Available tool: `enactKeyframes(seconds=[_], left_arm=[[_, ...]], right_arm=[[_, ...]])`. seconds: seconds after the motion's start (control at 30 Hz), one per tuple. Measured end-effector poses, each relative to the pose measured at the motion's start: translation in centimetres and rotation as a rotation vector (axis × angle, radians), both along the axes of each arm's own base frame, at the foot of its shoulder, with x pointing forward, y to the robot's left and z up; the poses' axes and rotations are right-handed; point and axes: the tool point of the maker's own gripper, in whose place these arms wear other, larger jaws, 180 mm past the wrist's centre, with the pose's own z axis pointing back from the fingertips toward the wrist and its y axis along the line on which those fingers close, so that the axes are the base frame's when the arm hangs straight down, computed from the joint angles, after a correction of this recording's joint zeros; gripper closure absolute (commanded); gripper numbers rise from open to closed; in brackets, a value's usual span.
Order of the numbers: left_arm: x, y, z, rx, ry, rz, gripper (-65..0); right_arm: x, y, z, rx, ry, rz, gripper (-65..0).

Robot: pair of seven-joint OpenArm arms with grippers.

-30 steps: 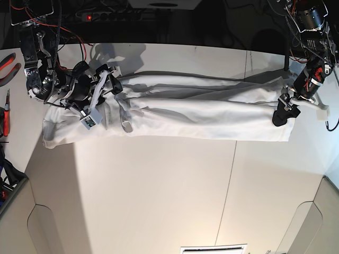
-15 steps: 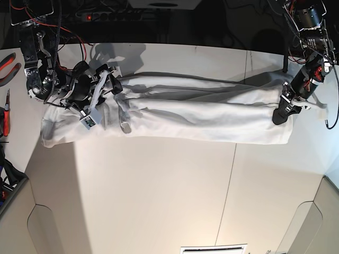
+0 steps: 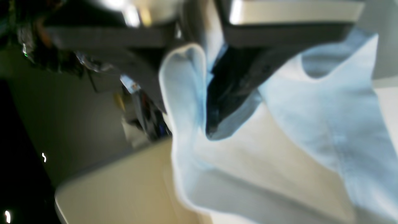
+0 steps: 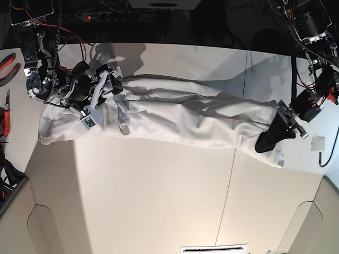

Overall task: Layout the t-shirt on the table in an organized manner, then fold the t-shirt properly
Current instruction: 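Lift the strip end with the left gripper and fold it toward the right gripper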

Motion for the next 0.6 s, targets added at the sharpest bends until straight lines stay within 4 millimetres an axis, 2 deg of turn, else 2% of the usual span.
enactKeyframes(seconds=[0.2, 0.37, 0.47, 0.6], left_arm=[[-1.1, -7.3, -1.4, -0.030, 0.043, -0.205, 0.0], [-1.9, -13.1, -1.3, -0.120, 0.049, -0.294, 0.0], [-2.4, -15.5, -1.7, -0.113, 0.059, -0.340, 0.0], [-2.2, -17.8, -3.2, 0.010, 0.064, -0.391, 0.0]], right_arm=[[0.0, 0.1, 0.1, 0.009, 0.001, -0.002, -36.0], [0.0, 0.1, 0.1, 0.010, 0.001, -0.002, -36.0], [0.0, 0.1, 0.1, 0.009, 0.001, -0.002, -36.0], [0.0, 0.1, 0.1, 0.010, 0.001, -0.002, -36.0]])
